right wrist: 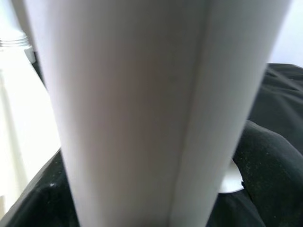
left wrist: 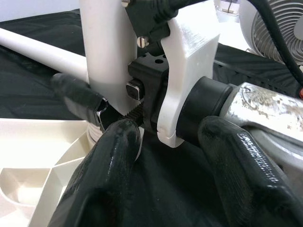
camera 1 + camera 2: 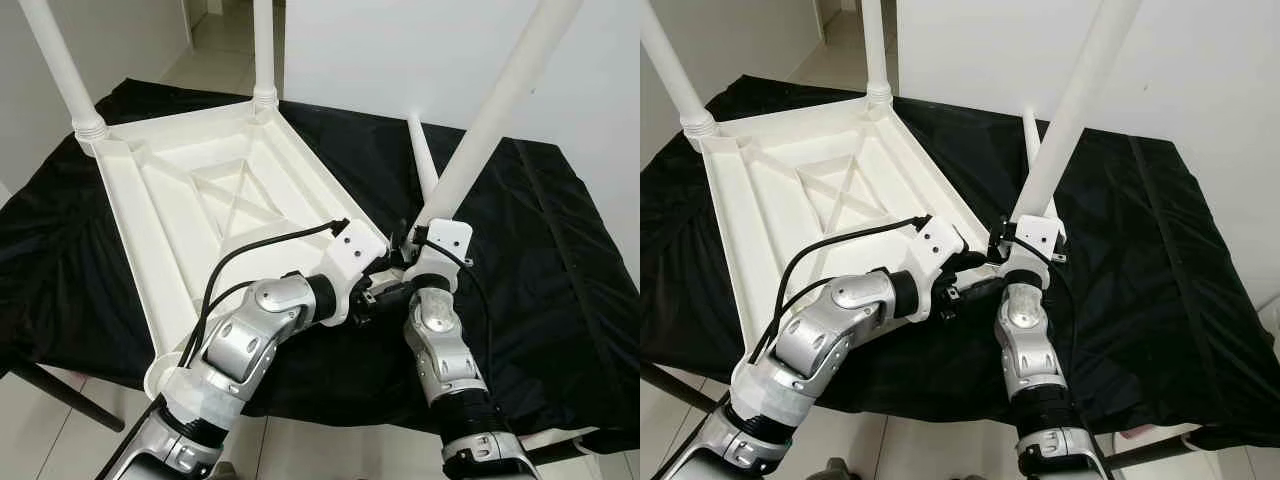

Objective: Building children table

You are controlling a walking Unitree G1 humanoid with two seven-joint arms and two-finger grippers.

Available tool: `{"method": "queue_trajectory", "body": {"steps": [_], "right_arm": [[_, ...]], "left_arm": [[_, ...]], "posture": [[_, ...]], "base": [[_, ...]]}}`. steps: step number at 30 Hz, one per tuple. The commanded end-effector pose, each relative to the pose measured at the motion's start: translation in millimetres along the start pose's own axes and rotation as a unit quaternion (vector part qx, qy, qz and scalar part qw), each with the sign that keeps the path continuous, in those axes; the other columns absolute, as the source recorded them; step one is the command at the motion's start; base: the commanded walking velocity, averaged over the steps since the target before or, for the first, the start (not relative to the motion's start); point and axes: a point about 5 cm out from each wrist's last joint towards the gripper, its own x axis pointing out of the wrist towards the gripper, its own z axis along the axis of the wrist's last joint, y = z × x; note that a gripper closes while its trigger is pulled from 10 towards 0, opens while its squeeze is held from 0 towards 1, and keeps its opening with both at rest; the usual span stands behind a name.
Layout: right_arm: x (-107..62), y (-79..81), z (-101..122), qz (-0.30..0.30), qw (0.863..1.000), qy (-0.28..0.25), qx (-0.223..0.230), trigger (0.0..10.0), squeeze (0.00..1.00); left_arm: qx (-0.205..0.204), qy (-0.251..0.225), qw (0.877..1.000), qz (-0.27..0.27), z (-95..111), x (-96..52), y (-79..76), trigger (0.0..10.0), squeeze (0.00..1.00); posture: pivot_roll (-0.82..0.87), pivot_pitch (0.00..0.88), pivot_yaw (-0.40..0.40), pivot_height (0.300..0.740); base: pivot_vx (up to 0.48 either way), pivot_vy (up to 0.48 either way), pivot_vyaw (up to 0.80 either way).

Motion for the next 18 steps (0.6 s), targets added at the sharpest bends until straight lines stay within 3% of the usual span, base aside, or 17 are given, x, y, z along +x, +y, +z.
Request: {"method": "queue_trajectory", "body": {"steps": [1,7,12,18], "right_arm": [[0.8,-2.3,-3.0,0.028,1.000,0.007,0.008,10.0,0.00],[5.7,-16.1,0.6,0.101,0.995,0.001,-0.003,10.0,0.00],[6.8,-17.5,1.4,0.112,0.994,0.001,-0.002,10.0,0.00],[11.3,-21.5,6.9,0.183,0.983,-0.005,-0.014,10.0,0.00]], "left_arm": [[0.005,0.002,1.000,0.003,2.9,2.5,-2.0,10.0,0.00],[0.010,0.011,1.000,0.006,-2.3,4.6,-6.5,10.0,0.00],[0.010,0.012,1.000,0.006,-3.4,4.9,-7.5,10.0,0.00],[0.026,0.018,0.997,0.063,-9.5,5.7,-1.6,10.0,0.00]], "posture": [[0.11,0.048,-0.063,0.740],[0.11,0.047,-0.063,0.740],[0.11,0.046,-0.062,0.740],[0.11,0.050,-0.063,0.740]], "base": [[0.000,0.000,0.00],[0.000,0.000,0.00],[0.000,0.000,0.00],[0.000,0.000,0.00]]}}
